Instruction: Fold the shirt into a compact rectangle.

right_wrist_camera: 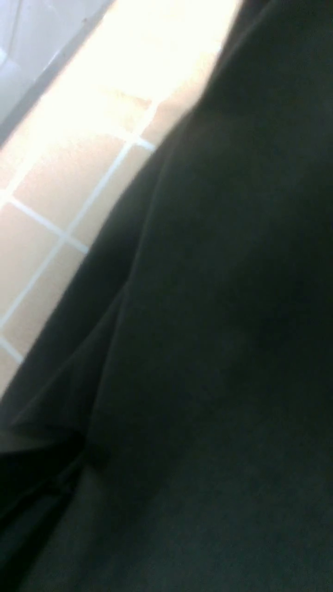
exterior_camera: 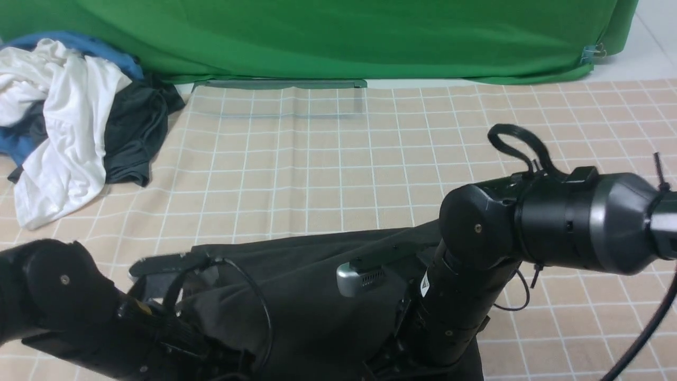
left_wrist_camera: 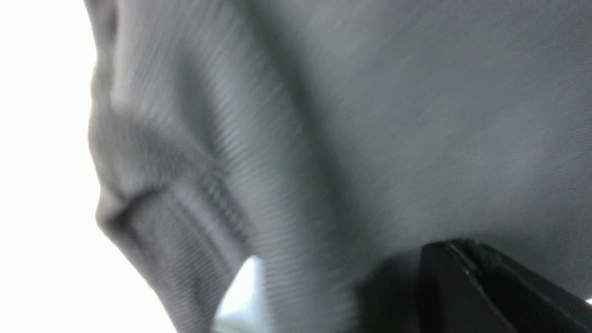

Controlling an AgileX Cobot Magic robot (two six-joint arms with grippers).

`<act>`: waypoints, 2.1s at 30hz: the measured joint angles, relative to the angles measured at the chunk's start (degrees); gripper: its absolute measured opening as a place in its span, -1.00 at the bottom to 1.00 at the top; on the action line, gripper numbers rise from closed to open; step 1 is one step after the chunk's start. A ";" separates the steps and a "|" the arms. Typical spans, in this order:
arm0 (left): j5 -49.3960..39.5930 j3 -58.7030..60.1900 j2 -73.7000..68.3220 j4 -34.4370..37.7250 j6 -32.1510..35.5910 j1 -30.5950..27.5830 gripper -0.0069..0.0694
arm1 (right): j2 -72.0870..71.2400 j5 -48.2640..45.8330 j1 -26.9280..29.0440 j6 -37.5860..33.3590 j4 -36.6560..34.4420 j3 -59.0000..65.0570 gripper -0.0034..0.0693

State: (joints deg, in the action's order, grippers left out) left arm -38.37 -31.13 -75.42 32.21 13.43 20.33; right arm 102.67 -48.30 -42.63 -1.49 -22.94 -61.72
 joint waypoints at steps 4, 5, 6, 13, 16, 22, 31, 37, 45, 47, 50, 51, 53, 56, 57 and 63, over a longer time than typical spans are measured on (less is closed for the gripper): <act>-0.69 -2.14 2.91 2.81 -0.11 0.03 -0.77 | -4.69 1.38 0.00 0.46 0.16 -0.05 -0.81; -0.69 -2.29 3.13 4.34 0.38 0.03 -0.77 | -5.72 2.14 0.00 0.50 -0.08 -0.10 -0.81; -0.69 -2.29 3.12 5.65 1.06 0.08 -0.77 | -6.07 2.48 0.00 0.50 -0.13 -0.12 -0.81; 2.66 -2.25 -2.29 10.48 5.22 6.82 -0.77 | -6.26 3.05 0.51 1.49 1.68 -0.12 -0.81; 3.93 -2.25 -5.97 8.89 4.07 10.69 -0.77 | -6.22 3.35 1.59 1.49 1.81 -0.12 -0.81; 3.73 -3.00 -11.70 1.42 -5.57 13.67 -0.77 | -6.22 2.79 3.70 1.85 2.21 -0.12 -0.81; -0.71 -6.24 -2.99 -6.46 -9.81 13.94 -0.77 | -6.84 1.46 3.95 1.93 4.45 -0.12 -0.81; -4.06 -7.36 3.89 -22.89 -23.61 8.07 -0.77 | -11.25 -1.20 6.92 2.85 8.96 -0.12 -0.81; -4.93 -7.36 3.30 -25.31 -22.97 -5.12 -0.77 | -22.26 -1.71 12.88 2.96 11.38 -0.12 -0.81; -5.01 -7.36 3.30 -24.84 -21.32 -6.41 -0.77 | -25.02 -2.47 13.60 2.96 12.83 -0.12 -0.81; -5.01 -7.36 3.30 -23.47 -20.43 -6.93 -0.77 | -28.25 -3.88 13.82 3.02 14.60 -0.12 -0.81; -5.01 -7.36 3.30 -23.07 -20.35 -7.00 -0.77 | -28.79 -4.23 13.87 3.02 14.70 -0.12 -0.81; -4.56 -7.36 3.30 -22.09 -20.30 -7.08 -0.77 | -30.38 -4.69 13.87 3.02 14.91 -0.12 -0.81; -3.75 -7.36 3.30 -21.82 -20.09 -7.08 -0.74 | -31.22 -4.87 13.87 3.02 14.98 -0.12 -0.81; -3.48 -7.36 3.30 -21.82 -20.04 -7.08 -0.69 | -31.27 -4.94 13.87 3.02 14.98 -0.12 -0.81; -1.07 -7.36 2.67 -21.87 -19.72 -7.08 -0.15 | -31.27 -5.05 13.87 3.47 15.00 -0.06 -0.81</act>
State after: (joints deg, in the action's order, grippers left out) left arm -39.43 -38.49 -72.75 10.34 -6.30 13.25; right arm 71.40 -53.35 -28.76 1.98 -7.94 -61.78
